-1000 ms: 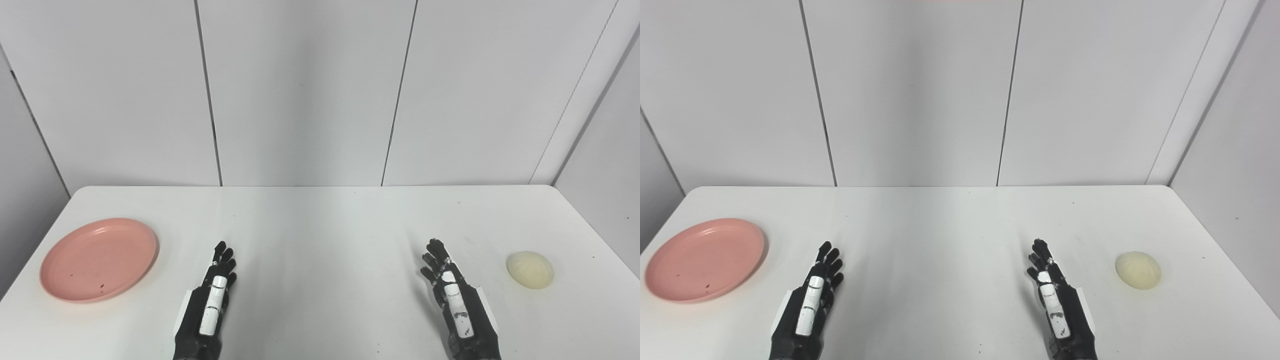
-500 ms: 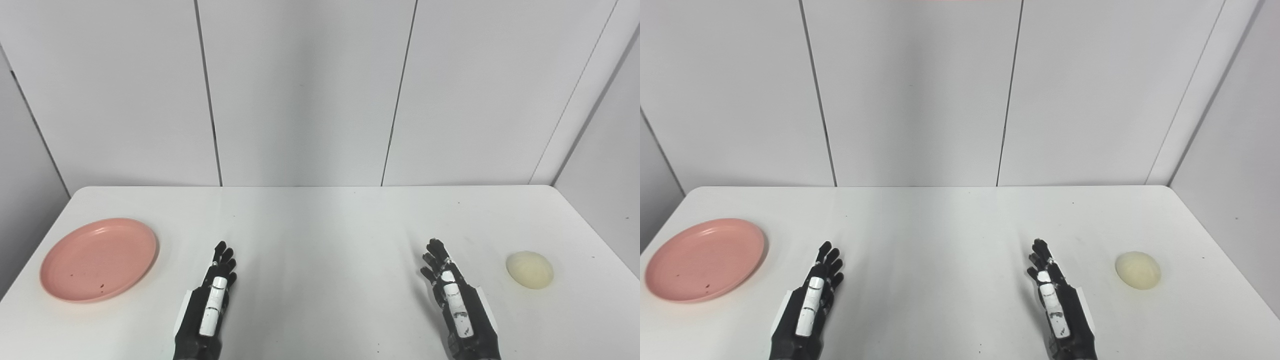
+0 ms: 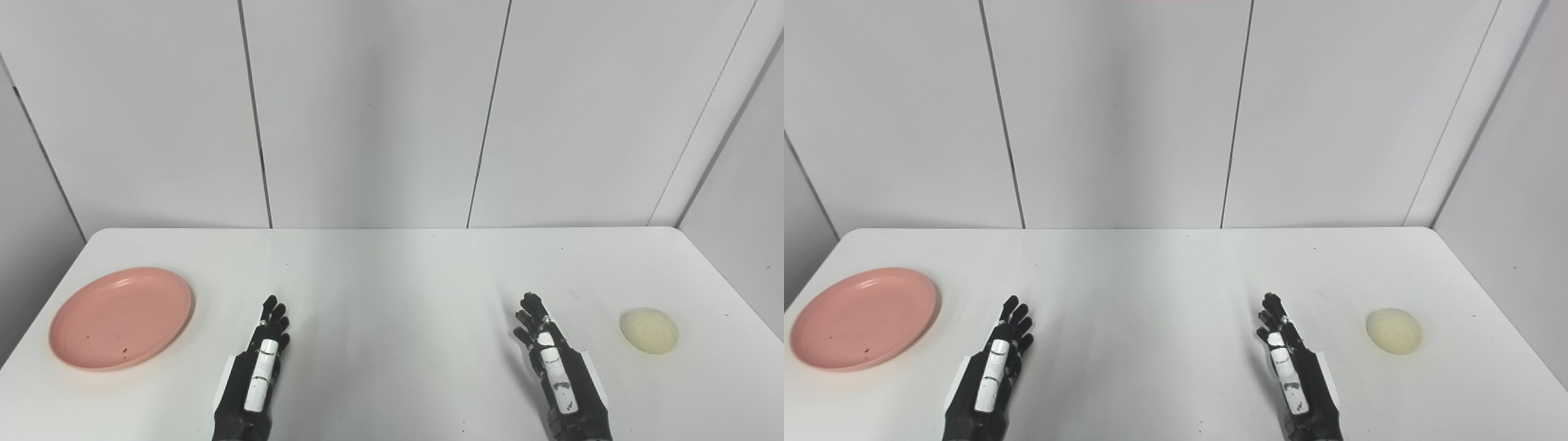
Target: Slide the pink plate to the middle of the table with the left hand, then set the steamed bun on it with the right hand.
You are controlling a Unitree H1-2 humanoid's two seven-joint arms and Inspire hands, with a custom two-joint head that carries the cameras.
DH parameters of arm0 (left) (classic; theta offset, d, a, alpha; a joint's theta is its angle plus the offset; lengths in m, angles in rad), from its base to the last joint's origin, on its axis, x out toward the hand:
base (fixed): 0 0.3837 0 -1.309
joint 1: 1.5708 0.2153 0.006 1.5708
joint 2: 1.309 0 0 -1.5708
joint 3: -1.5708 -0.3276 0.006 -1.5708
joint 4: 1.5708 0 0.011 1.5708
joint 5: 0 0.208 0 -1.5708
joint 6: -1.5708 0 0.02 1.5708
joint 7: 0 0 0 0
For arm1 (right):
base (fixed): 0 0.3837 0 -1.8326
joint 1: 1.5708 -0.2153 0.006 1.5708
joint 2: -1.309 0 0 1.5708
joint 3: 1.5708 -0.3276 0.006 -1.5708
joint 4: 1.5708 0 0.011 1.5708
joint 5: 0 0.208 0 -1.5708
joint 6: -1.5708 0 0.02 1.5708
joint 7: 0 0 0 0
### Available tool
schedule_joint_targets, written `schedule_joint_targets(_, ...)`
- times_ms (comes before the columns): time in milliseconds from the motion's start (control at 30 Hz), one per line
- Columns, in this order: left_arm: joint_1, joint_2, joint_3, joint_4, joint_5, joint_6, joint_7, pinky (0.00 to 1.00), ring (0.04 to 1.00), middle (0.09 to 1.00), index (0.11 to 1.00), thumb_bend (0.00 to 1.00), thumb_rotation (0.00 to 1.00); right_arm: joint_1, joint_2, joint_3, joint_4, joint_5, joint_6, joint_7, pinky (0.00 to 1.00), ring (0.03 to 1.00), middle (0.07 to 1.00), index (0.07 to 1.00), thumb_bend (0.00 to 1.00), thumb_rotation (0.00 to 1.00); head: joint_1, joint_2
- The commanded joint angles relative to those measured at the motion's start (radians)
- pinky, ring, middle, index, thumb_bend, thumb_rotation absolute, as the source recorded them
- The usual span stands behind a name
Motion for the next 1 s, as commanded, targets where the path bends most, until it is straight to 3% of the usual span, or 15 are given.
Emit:
schedule_joint_targets(0,-0.009,0.006,-0.001,-0.007,-0.003,-0.003,-0.009,1.0,1.0,1.0,1.0,0.69,0.9,0.036,0.009,0.008,0.047,-0.001,-0.035,0.005,0.95,0.955,0.957,0.931,0.78,0.89,0.001,0.0)
schedule_joint_targets(967,-0.009,0.011,-0.006,-0.022,0.0,0.022,-0.013,1.0,1.0,1.0,1.0,0.68,0.9,0.036,0.001,0.015,0.042,-0.01,-0.028,0.007,0.94,0.955,0.963,0.937,0.78,0.9,-0.005,0.0)
